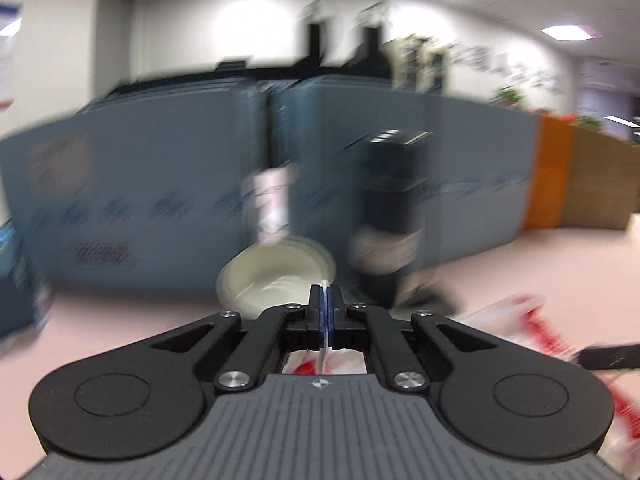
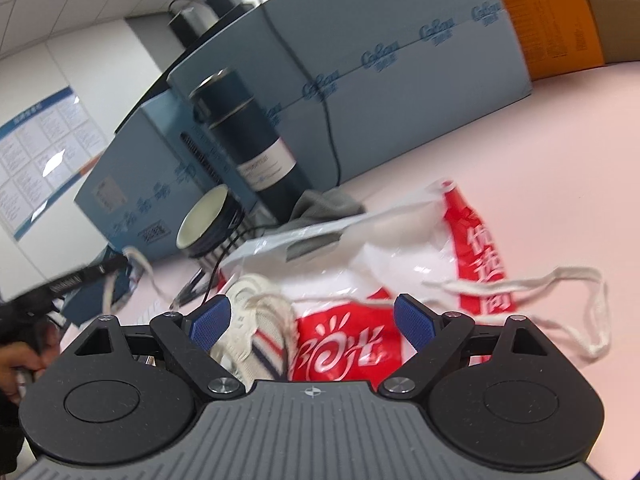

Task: Lace up shoes with both hands
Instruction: 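Release the lace with the left gripper and move both tools back over the sneaker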

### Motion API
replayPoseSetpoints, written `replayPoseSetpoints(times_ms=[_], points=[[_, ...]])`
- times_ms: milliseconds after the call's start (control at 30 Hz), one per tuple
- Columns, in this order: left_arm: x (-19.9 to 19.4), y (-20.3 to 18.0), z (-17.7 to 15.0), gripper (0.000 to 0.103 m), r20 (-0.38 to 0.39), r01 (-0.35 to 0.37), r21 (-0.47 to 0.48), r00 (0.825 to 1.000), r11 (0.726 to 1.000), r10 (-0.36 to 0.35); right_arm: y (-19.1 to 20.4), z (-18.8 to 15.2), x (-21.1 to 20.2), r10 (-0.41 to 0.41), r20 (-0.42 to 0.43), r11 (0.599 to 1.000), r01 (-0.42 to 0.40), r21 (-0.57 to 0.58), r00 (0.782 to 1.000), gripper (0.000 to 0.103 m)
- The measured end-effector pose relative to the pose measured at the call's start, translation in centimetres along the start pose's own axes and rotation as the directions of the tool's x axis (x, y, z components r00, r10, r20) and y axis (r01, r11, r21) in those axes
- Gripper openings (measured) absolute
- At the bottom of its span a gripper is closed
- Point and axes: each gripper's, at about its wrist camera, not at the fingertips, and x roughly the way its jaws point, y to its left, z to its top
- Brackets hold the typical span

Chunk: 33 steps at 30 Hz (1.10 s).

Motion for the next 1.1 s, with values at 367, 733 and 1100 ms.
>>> replayPoseSetpoints(times_ms=[367, 733, 1100], points=[[-0.7, -14.8, 7.7, 0.001, 0.197, 0.306, 0.158, 0.922, 0.939, -0.333, -5.5, 2.4, -4.8, -0.087, 0.121, 0.993, 0.076, 0.089, 0.989, 0.088], [2.7, -23.5, -3.3, 0.054, -0.216, 0.321, 0.347, 0.942, 0.881, -0.258, -12.2, 2.0, -8.8, -0.204, 0.134, 0.965, 0.176, 0.195, 0.970, 0.088], [-2.9, -19.5, -8.7, 0.080, -0.179, 0.057, 0.390, 0.984, 0.919, 0.015, -13.3, 1.2, -7.4, -0.163, 0.060, 0.973, 0.150, 0.173, 0.985, 0.088]])
